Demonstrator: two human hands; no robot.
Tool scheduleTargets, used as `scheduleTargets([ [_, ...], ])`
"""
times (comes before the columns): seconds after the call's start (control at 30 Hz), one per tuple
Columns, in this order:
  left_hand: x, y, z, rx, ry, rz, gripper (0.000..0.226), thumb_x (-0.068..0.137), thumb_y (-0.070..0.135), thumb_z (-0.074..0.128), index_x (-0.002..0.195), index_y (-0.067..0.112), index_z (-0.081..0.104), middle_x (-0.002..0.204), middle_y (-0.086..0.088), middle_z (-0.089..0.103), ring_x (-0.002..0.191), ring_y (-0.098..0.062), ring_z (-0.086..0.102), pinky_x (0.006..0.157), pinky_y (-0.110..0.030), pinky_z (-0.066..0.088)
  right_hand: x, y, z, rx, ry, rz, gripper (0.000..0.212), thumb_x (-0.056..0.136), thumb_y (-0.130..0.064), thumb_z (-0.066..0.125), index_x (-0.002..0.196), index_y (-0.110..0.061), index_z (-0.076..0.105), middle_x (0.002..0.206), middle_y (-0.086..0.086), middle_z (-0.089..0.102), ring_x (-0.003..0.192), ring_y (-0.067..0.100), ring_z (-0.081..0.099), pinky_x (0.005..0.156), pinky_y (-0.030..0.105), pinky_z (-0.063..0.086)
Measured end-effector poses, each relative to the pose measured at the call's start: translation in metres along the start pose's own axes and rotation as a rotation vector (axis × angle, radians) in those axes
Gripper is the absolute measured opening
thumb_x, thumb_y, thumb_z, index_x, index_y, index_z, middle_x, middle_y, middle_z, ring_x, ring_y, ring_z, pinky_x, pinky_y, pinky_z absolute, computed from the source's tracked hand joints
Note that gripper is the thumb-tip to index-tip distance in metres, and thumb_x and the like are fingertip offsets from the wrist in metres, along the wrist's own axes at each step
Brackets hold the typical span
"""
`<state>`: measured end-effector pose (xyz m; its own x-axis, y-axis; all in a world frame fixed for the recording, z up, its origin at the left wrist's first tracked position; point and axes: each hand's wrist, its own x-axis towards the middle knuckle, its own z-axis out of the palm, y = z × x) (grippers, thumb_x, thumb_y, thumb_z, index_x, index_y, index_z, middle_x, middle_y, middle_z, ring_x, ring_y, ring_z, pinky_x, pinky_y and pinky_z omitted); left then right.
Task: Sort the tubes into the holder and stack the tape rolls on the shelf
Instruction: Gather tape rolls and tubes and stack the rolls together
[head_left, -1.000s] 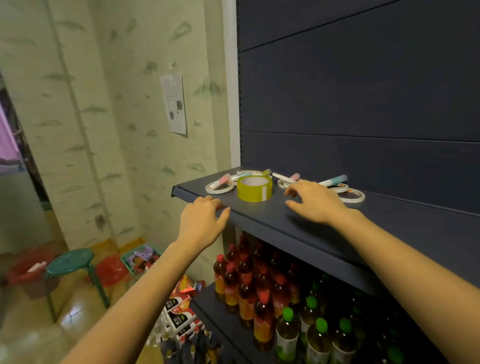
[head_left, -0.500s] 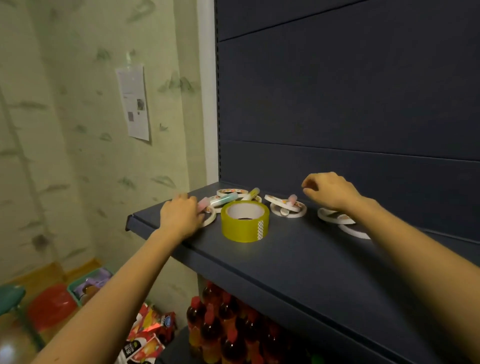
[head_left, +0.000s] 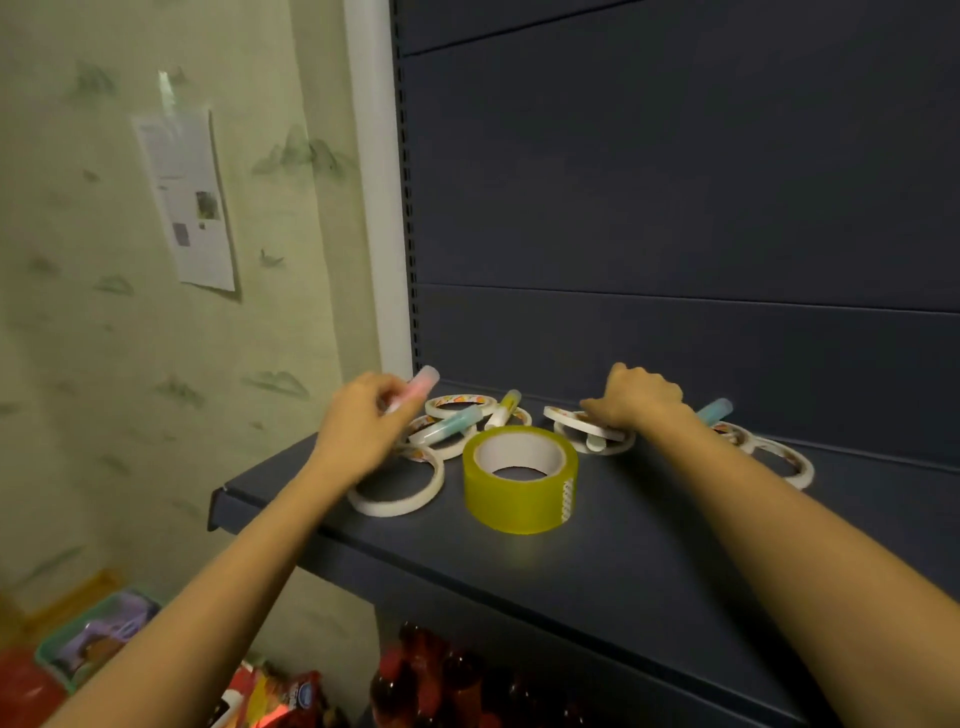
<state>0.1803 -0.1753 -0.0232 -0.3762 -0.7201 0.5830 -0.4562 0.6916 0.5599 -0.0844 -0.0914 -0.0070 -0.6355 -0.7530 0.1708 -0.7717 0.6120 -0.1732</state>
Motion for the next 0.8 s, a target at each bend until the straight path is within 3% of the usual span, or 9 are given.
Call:
scheduleTargets([
  [0.13, 0.008, -0.009, 0.0, -0.24, -0.173, -0.061, 0.023, 0.086, 0.042, 0.06, 0.073, 0.024, 0.066, 0.066, 0.003, 0.059, 0.06, -0.006, 0.052, 0.056, -0.017, 0.04, 0.002, -0.013, 0.005, -0.006, -0.018, 0.129, 0.058, 0.086, -0.043, 0.061, 0.129, -0.01, 0.042, 0.123, 0.01, 0.056, 0.112, 0.029, 0.055, 0.078, 0.035, 0.037],
  [0.27, 0.021, -0.015, 0.001, -0.459, -0.229, -0.038, 0.008, 0.083, 0.024, 0.067, 0.078, 0.018, 0.069, 0.064, 0.005, 0.06, 0.056, 0.001, 0.057, 0.05, -0.011, 0.044, -0.004, -0.024, 0.0, 0.129, 0.116, 0.172, 0.042, 0.094, -0.035, 0.049, 0.127, -0.01, 0.042, 0.121, 0.014, 0.056, 0.109, 0.033, 0.056, 0.077, 0.038, 0.039],
  [0.4, 0.034, -0.002, 0.006, -0.517, -0.246, 0.05, 0.005, 0.079, 0.022, 0.072, 0.076, 0.018, 0.069, 0.064, 0.0, 0.06, 0.065, -0.013, 0.057, 0.066, -0.029, 0.049, -0.032, -0.024, -0.015, 0.231, 0.489, 0.097, 0.032, 0.096, -0.035, 0.045, 0.121, -0.015, 0.046, 0.113, 0.015, 0.062, 0.101, 0.038, 0.059, 0.074, 0.04, 0.043],
  [0.53, 0.036, 0.032, 0.023, -0.547, -0.274, 0.152, 0.009, 0.075, 0.022, 0.075, 0.08, 0.016, 0.069, 0.078, -0.007, 0.067, 0.079, -0.031, 0.065, 0.078, -0.046, 0.053, -0.075, -0.004, -0.033, 0.254, 0.573, 0.089, 0.037, 0.092, -0.037, 0.053, 0.126, -0.023, 0.048, 0.115, 0.008, 0.064, 0.104, 0.034, 0.06, 0.08, 0.04, 0.049],
  [0.8, 0.006, 0.144, 0.071, -0.636, -0.454, 0.394, 0.015, 0.07, 0.013, 0.076, 0.083, 0.014, 0.068, 0.078, -0.004, 0.07, 0.065, -0.016, 0.06, 0.074, -0.036, 0.054, -0.177, 0.08, -0.074, 0.216, 0.655, 0.31, 0.036, 0.089, -0.036, 0.058, 0.123, -0.026, 0.053, 0.11, -0.001, 0.068, 0.103, 0.028, 0.061, 0.085, 0.043, 0.051],
])
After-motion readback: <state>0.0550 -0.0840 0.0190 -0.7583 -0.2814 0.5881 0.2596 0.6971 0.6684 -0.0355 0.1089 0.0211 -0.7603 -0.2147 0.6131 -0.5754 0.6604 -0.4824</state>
